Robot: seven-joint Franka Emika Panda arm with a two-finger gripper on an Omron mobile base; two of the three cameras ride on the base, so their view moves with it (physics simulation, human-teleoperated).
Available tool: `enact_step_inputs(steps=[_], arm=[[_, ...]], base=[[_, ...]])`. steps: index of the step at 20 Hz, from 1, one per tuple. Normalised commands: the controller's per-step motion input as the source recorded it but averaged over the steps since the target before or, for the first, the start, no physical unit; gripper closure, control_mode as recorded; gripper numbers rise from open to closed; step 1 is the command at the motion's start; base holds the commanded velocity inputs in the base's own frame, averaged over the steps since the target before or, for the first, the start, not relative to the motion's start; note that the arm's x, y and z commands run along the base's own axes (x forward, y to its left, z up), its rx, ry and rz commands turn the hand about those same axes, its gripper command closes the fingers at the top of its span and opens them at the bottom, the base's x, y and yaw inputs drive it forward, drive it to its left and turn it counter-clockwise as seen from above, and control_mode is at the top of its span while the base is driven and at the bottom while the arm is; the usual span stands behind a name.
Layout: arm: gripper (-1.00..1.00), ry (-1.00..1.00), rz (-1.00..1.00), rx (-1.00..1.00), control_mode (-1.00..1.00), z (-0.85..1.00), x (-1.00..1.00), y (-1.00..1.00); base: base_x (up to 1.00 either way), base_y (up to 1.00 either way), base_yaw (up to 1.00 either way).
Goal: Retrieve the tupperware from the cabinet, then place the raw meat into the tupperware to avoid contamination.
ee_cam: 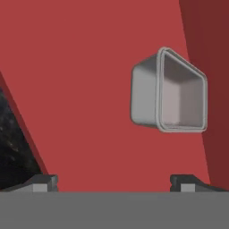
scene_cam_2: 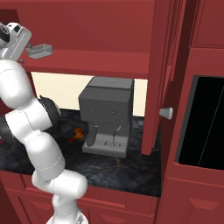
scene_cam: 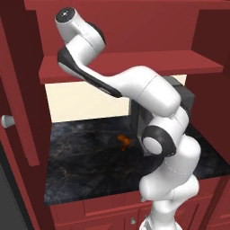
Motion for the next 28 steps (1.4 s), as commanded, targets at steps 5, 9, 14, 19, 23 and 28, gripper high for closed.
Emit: enact_step_inputs(steps=[5, 9, 14, 19, 23, 28], arm=[[-1.00, 0.00, 0.00, -0.12, -1.00, -0.12, 0.22, 0.08], [-1.00, -0.02, 0.00, -0.09, -1.00, 0.00, 0.18, 0.01], [-1.00, -0.02, 0.00, -0.07, -1.00, 0.00, 0.26, 0.00], [-1.00, -0.01, 0.00, -0.04, -1.00, 0.00, 0.38, 0.00], [-1.00, 0.00, 0.00, -0.04, -1.00, 0.00, 0.43, 0.00], [-1.00, 0.00, 0.00, -0.03, -1.00, -0.01, 0.43, 0.02]], base=[[0.00, 0.00, 0.00], [0.00, 0.00, 0.00], [0.00, 0.00, 0.00], [0.00, 0.00, 0.00], [0.00, 0.00, 0.00], [0.00, 0.00, 0.00]])
